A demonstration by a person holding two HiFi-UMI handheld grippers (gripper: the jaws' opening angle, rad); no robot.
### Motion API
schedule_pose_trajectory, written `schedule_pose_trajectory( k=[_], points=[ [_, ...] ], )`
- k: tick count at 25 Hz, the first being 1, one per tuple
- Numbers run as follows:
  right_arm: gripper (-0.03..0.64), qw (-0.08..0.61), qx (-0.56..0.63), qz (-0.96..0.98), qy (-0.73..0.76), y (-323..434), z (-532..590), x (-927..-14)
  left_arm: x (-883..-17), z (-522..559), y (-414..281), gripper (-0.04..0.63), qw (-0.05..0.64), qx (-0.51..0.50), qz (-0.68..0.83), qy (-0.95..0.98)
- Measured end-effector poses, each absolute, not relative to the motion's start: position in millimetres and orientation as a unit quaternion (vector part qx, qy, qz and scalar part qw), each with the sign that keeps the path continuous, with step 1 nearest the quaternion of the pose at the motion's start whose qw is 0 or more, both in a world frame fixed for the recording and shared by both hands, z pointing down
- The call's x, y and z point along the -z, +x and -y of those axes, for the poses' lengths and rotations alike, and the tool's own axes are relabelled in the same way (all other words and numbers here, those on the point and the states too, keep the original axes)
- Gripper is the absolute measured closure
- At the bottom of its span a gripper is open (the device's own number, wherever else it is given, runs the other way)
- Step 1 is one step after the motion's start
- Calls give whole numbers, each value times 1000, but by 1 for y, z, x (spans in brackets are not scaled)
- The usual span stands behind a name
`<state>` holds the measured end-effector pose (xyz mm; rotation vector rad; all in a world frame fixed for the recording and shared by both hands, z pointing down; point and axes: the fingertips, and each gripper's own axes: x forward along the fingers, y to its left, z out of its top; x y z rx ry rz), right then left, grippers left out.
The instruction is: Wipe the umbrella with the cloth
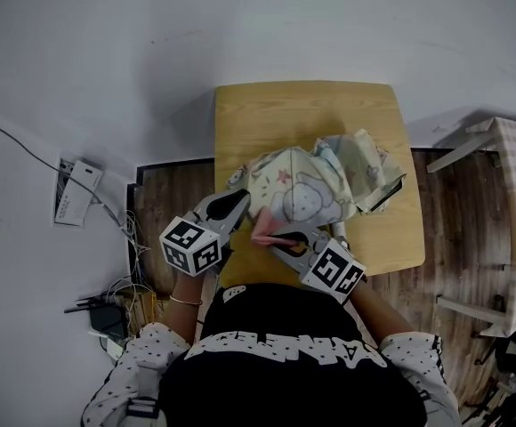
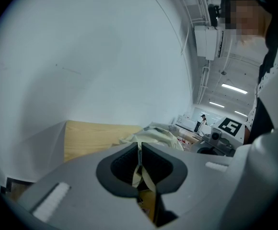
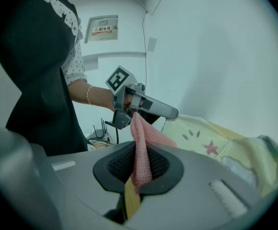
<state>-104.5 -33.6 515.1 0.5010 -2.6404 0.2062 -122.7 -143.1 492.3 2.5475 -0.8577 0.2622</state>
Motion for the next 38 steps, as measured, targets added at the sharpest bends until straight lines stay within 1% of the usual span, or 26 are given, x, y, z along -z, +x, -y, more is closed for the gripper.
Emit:
schedule_pose_trajectory(
  k=[4,7,12,15,20,25,29,38],
  points=[
    [583,234,-39,954,182,-97,34,-508,-493,143,-122,571,218,-97,310,921],
    [583,212,-31,955,207,-86,46,-493,-494,143,-121,571,217,-96,311,920],
    [583,174,31,940,293,-61,87,-456,-495,143,-120,571,219,-100,312,919],
    [583,169,51,920,349,-47,112,-443,-496,142,-120,571,219,-102,313,919],
    [584,209,95,895,381,-38,139,-448,-496,140,-117,571,222,-101,314,917],
    [583,275,146,880,360,-45,156,-473,-498,138,-117,571,227,-100,319,915],
    [583,316,155,874,336,-47,160,-497,-498,139,-122,571,229,-101,328,911],
    [583,339,131,876,316,-45,148,-515,-497,141,-130,571,227,-99,336,909]
  ],
)
